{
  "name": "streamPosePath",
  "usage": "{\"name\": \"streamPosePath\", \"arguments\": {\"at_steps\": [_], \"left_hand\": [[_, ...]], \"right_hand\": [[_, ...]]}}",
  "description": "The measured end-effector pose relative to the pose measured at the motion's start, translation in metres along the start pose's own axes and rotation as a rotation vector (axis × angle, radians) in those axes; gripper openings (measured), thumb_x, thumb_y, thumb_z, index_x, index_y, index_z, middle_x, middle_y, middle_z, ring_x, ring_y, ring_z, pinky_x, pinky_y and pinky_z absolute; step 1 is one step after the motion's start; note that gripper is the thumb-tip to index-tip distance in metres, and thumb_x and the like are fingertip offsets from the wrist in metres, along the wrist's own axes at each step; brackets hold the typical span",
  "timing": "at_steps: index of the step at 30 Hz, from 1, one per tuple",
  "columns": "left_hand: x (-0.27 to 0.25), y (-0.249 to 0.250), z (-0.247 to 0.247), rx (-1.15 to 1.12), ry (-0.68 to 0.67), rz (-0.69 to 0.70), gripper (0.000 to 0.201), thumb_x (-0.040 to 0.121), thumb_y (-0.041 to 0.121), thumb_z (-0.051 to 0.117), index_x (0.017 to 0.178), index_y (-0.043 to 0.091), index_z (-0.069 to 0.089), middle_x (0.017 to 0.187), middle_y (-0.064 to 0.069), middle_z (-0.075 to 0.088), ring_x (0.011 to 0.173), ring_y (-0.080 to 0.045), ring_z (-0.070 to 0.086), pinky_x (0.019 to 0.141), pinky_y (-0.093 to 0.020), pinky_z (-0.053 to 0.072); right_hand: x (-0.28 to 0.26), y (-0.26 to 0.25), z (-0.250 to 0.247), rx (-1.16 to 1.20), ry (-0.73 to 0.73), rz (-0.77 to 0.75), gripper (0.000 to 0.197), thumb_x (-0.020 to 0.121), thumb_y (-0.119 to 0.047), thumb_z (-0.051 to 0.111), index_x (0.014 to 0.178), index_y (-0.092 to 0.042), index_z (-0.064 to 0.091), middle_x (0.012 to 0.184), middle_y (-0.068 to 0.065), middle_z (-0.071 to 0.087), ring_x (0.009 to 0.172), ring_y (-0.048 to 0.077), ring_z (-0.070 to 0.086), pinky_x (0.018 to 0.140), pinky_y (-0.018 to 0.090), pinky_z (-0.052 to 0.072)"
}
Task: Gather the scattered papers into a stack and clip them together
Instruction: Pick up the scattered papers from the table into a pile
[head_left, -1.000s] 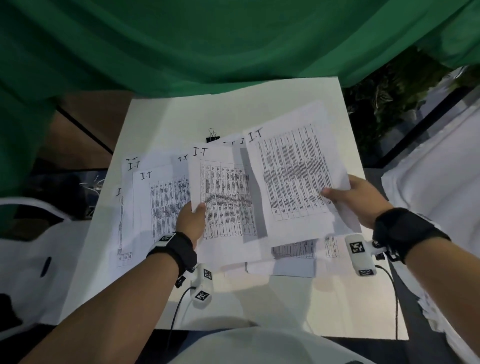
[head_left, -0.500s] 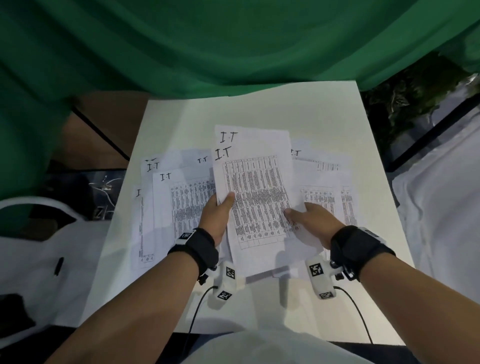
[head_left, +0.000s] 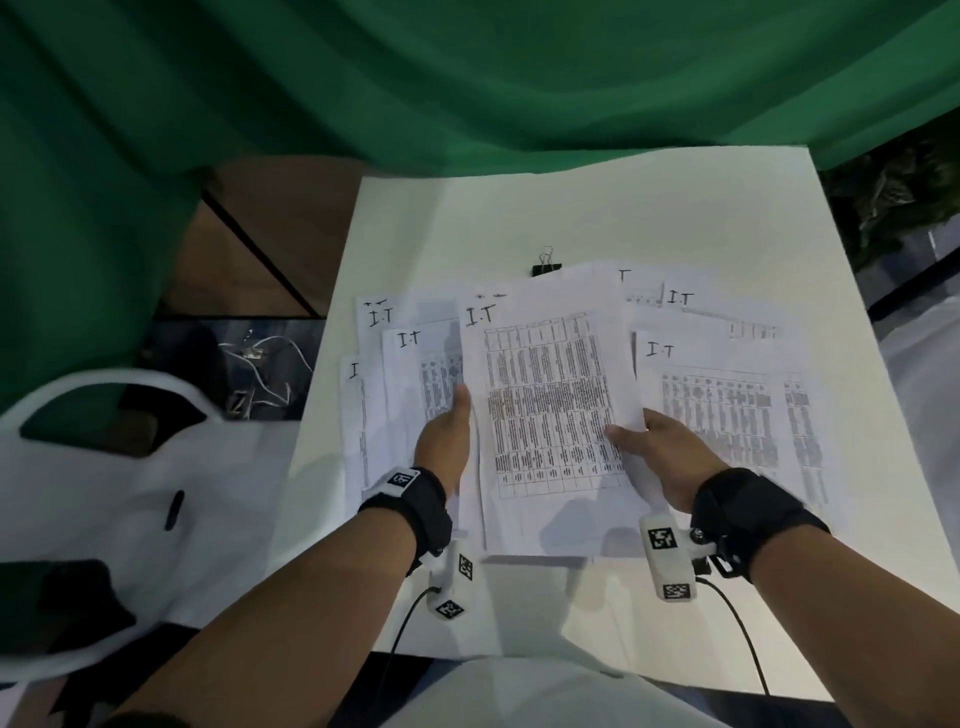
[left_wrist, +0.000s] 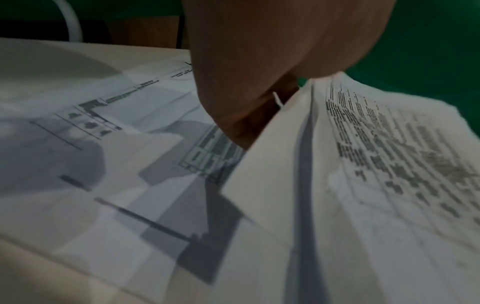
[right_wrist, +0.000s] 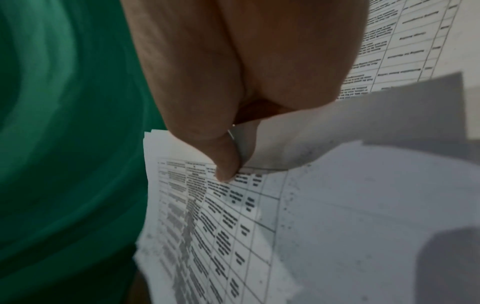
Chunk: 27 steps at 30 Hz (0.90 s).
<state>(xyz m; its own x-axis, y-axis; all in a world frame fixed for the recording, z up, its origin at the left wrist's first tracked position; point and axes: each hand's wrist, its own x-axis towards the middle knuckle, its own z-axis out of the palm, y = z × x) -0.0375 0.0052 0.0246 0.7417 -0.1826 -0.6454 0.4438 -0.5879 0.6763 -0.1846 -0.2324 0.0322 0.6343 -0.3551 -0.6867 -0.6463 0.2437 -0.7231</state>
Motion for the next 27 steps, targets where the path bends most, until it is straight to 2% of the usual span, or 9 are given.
{"name": "streamPosePath", "arguments": {"at_steps": [1, 4, 7, 12, 15, 17, 19, 23, 27], "left_hand": [[0.005, -0.008, -0.007, 0.037, 0.055, -0.029, 0.066, 0.094, 0.082, 0.031, 0.086, 0.023, 0.061, 0.097, -0.004, 0.066, 0.091, -0.024, 0.065, 0.1, -0.039, 0.049], [0.018, -0.034, -0.03, 0.305, 0.226, -0.148, 0.068, 0.086, 0.069, 0.065, 0.127, 0.015, 0.056, 0.134, -0.014, 0.049, 0.116, -0.036, 0.061, 0.101, -0.049, 0.053], [0.027, -0.053, -0.04, 0.338, 0.197, -0.204, 0.082, 0.081, 0.055, 0.081, 0.14, 0.012, 0.045, 0.142, -0.013, 0.044, 0.124, -0.037, 0.057, 0.1, -0.045, 0.052], [0.034, -0.057, -0.05, 0.224, 0.164, -0.124, 0.035, 0.096, 0.029, 0.072, 0.119, 0.015, 0.05, 0.095, 0.002, 0.056, 0.073, -0.013, 0.054, 0.07, -0.025, 0.042], [0.04, -0.062, -0.059, 0.191, 0.151, -0.083, 0.007, 0.102, 0.021, 0.056, 0.097, 0.018, 0.053, 0.081, 0.003, 0.049, 0.08, -0.024, 0.051, 0.073, -0.029, 0.038], [0.039, -0.057, -0.068, 0.105, 0.153, -0.042, 0.03, 0.104, 0.018, 0.051, 0.133, 0.016, 0.06, 0.096, 0.009, 0.054, 0.085, -0.021, 0.05, 0.075, -0.027, 0.037], [0.04, -0.052, -0.082, -0.021, 0.18, -0.015, 0.053, 0.104, 0.017, 0.05, 0.156, 0.015, 0.044, 0.124, 0.006, 0.059, 0.08, -0.018, 0.055, 0.07, -0.023, 0.041], [0.05, -0.05, -0.118, -0.139, 0.24, 0.084, 0.036, 0.092, 0.019, 0.049, 0.124, 0.025, 0.065, 0.102, -0.004, 0.073, 0.097, -0.039, 0.071, 0.084, -0.044, 0.06], [0.043, -0.035, -0.154, -0.225, 0.315, 0.187, 0.021, 0.099, 0.026, 0.055, 0.115, 0.02, 0.068, 0.106, 0.002, 0.073, 0.1, -0.025, 0.069, 0.09, -0.036, 0.054]], "right_hand": [[0.002, 0.002, 0.005, -0.02, 0.014, -0.002, 0.039, 0.099, -0.026, 0.072, 0.134, -0.009, 0.066, 0.124, 0.007, 0.074, 0.118, 0.03, 0.066, 0.104, 0.044, 0.049], [0.002, 0.004, 0.017, -0.045, 0.011, 0.009, 0.039, 0.099, -0.027, 0.072, 0.134, -0.011, 0.066, 0.126, 0.009, 0.073, 0.118, 0.031, 0.066, 0.101, 0.044, 0.049], [-0.001, 0.003, 0.022, -0.04, 0.03, 0.009, 0.035, 0.099, -0.021, 0.071, 0.132, -0.009, 0.067, 0.127, 0.013, 0.073, 0.121, 0.036, 0.066, 0.093, 0.04, 0.052], [-0.006, 0.0, 0.026, -0.036, 0.044, 0.021, 0.038, 0.1, -0.022, 0.071, 0.136, -0.009, 0.065, 0.129, 0.013, 0.072, 0.122, 0.035, 0.064, 0.082, 0.034, 0.051], [-0.005, -0.003, 0.028, -0.035, 0.062, 0.016, 0.042, 0.099, -0.022, 0.071, 0.139, -0.009, 0.064, 0.13, 0.012, 0.072, 0.123, 0.034, 0.064, 0.094, 0.041, 0.049], [-0.005, -0.005, 0.029, -0.033, 0.066, 0.009, 0.044, 0.1, -0.022, 0.071, 0.141, -0.009, 0.062, 0.131, 0.01, 0.071, 0.125, 0.032, 0.063, 0.1, 0.042, 0.045], [-0.005, -0.008, 0.029, -0.027, 0.068, 0.009, 0.046, 0.1, -0.022, 0.071, 0.143, -0.009, 0.061, 0.133, 0.008, 0.071, 0.126, 0.031, 0.062, 0.102, 0.042, 0.044], [-0.003, -0.011, 0.033, -0.022, 0.111, 0.008, 0.044, 0.1, -0.022, 0.071, 0.141, -0.01, 0.062, 0.131, 0.008, 0.071, 0.124, 0.031, 0.063, 0.105, 0.045, 0.045], [-0.004, -0.016, 0.037, -0.022, 0.189, -0.005, 0.034, 0.102, -0.019, 0.067, 0.135, -0.011, 0.063, 0.112, 0.001, 0.072, 0.108, 0.025, 0.063, 0.098, 0.043, 0.044]]}}
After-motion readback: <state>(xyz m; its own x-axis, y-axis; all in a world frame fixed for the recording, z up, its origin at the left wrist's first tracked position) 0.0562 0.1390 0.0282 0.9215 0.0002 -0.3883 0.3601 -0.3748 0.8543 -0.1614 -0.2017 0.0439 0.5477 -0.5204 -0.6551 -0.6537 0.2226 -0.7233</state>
